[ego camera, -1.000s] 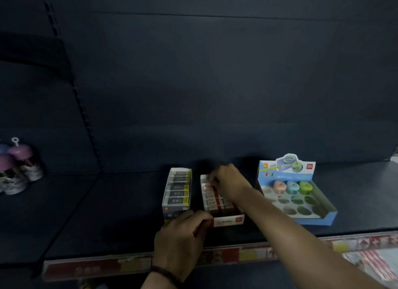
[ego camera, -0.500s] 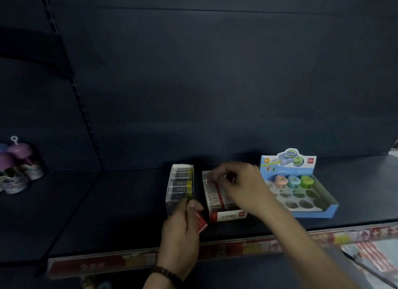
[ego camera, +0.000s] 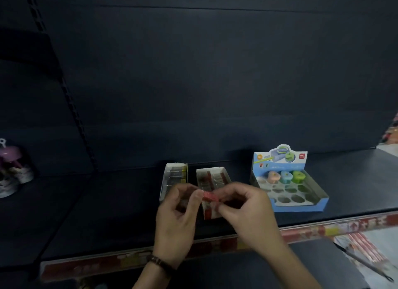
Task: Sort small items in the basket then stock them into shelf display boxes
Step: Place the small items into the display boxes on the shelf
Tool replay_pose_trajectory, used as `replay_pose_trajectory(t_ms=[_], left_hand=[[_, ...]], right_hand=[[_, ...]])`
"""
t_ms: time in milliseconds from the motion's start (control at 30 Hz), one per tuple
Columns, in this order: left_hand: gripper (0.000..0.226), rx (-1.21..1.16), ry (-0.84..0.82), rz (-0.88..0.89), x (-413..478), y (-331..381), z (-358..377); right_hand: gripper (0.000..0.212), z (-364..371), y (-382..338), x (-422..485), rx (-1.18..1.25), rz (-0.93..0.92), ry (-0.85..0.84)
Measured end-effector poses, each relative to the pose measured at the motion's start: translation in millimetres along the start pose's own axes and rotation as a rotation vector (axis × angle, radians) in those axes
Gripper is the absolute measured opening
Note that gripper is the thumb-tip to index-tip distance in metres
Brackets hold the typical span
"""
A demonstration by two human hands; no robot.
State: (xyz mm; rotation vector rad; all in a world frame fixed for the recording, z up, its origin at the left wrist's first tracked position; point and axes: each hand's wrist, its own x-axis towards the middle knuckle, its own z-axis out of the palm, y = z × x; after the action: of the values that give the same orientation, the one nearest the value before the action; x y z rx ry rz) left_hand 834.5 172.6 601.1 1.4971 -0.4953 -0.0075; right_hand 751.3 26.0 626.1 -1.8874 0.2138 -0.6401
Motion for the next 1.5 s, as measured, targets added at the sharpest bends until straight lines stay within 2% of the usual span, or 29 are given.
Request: replay_pose_trajectory(t_ms=[67, 167, 300, 400, 500, 567, 667, 800, 1067, 1267, 1400, 1433, 1500], left_hand=[[0.017, -0.030, -0.062, -0.061, 0.7, -0.8, -2.4], [0.021, -0.030, -0.107, -0.086, -0.1, -1.4, -4.9], [0.026, 0.104, -0.130, -0.037, 1.4, -4.8, -5.5], [0.035, 0.331, -0.118, 0.031, 3.2, -15.1, -6.9], [0.032, 0.703, -0.126, 0.174, 2.9, -34.4, -8.7], [0.032, 0.814, -0.099, 0.250, 0.8, -45.4, -6.7], [0.029, 0.813, -0.057, 0.300, -0.8, -53.2, -3.7], [0.024, 0.788, -0.040, 0.302, -1.5, -57.1, -4.6], [0.018, 0.812, -0.051, 0.366, -2.8, -63.3, -8.3], [0.016, 0.782, -0.050, 0.407, -5.5, -53.8, -8.3], [0.012, 0.707, -0.010, 0.265, -7.0, -42.7, -5.8], [0.012, 0.647, -0.011, 0.222, -9.1, -37.5, -6.1], [0.032, 0.454, -0.045, 0.165, -16.3, -26.6, -7.0]], right_hand=[[0.020, -4.6, -0.8, 0.6, -0.027, -0.050, 0.036], [0.017, -14.8, 1.5, 3.6, -0.088, -0.084, -0.005], [0.014, -26.8, 2.7, 20.2, -0.357, -0.197, -0.133], [0.011, -36.6, 5.5, 39.3, -0.511, -0.211, -0.197], [0.007, -47.1, 11.0, 59.9, -0.623, -0.150, -0.211], [0.007, -49.3, 13.3, 70.1, -0.704, -0.100, -0.288], [0.005, -42.6, 15.8, 80.0, -0.758, -0.067, -0.439], [0.006, -29.8, 19.2, 86.8, -0.739, -0.081, -0.556], [0.023, -19.5, 18.0, 91.0, -0.804, -0.070, -0.735], [0.036, -17.1, 20.7, 88.8, -0.840, -0.029, -0.761], [0.039, -22.4, 18.0, 86.9, -0.842, -0.021, -0.793], [0.040, -24.6, 18.4, 85.1, -0.826, -0.026, -0.765], [0.041, -29.9, 18.5, 78.1, -0.738, -0.030, -0.621]])
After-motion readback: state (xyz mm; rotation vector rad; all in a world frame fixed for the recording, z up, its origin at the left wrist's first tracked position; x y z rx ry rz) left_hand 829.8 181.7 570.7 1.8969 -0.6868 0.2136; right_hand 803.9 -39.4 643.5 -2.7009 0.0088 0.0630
